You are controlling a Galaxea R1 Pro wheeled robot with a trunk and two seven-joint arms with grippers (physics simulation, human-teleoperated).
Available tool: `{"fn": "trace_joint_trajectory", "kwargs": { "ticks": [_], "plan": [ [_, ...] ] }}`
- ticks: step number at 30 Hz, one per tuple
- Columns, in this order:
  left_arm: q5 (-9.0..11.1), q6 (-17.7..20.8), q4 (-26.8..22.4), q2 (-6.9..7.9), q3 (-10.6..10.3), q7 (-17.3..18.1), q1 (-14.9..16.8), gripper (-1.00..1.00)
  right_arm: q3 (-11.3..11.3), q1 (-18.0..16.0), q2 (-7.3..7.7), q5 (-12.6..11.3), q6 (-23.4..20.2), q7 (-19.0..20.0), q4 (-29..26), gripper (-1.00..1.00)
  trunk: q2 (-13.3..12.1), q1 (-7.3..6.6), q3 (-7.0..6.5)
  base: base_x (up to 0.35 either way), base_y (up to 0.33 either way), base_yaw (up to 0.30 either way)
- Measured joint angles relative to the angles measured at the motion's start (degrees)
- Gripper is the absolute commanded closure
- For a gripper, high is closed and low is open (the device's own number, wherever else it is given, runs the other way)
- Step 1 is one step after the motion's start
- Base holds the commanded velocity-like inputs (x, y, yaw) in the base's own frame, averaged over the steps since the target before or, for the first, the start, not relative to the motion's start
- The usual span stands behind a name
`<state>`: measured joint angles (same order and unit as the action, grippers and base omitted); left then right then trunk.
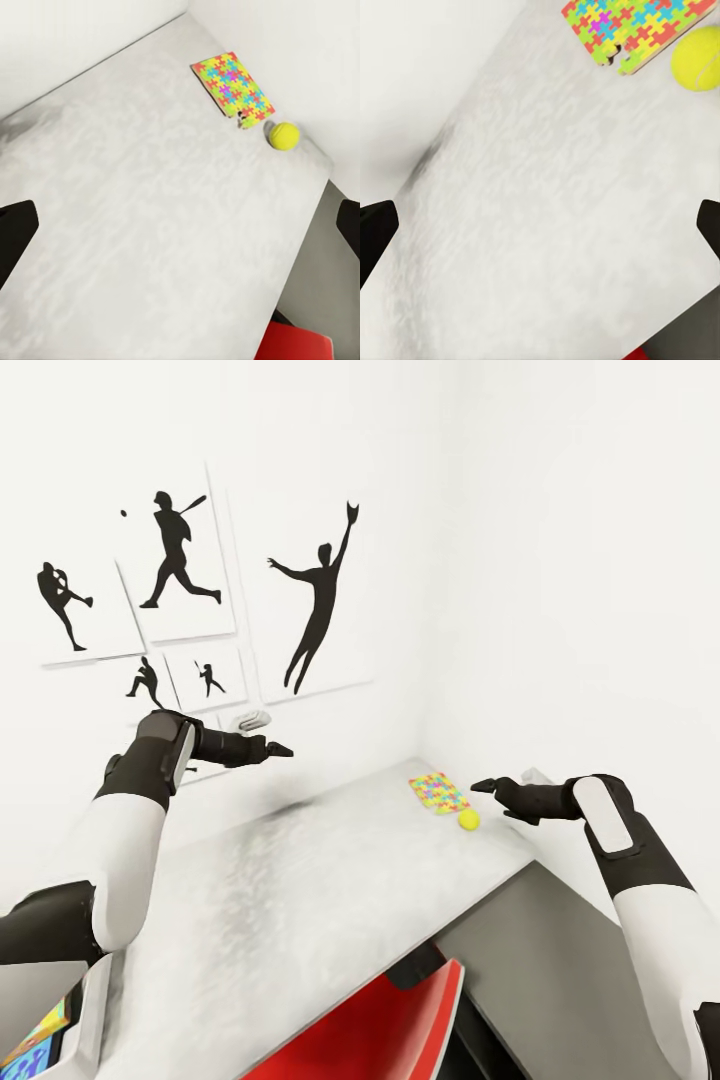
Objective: Put all the toys in the child's room - the three board games (two on the bed and one on the table), the two jigsaw puzzles on the table, and the tennis ball on the table - inside the toy box on the table in the child's room.
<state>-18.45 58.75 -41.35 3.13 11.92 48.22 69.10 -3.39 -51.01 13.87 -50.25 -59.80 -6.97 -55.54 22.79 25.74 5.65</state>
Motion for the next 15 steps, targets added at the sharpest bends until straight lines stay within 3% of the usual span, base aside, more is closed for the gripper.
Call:
{"fn": "trace_joint_trajectory", "kwargs": {
  "ticks": [5,15],
  "plan": [
    [0.0,0.0,0.0,0.00,0.0,0.0,0.0,-1.00,0.0,0.0,0.01,0.0,0.0,0.0,0.0,-1.00,0.0,0.00,0.00,0.002,-0.028,0.000],
    [0.0,0.1,0.0,-0.01,0.0,0.0,0.0,-1.00,0.0,0.0,0.02,0.0,0.0,0.0,-0.1,-1.00,0.0,0.00,0.00,0.000,-0.119,0.000]
  ]
}}
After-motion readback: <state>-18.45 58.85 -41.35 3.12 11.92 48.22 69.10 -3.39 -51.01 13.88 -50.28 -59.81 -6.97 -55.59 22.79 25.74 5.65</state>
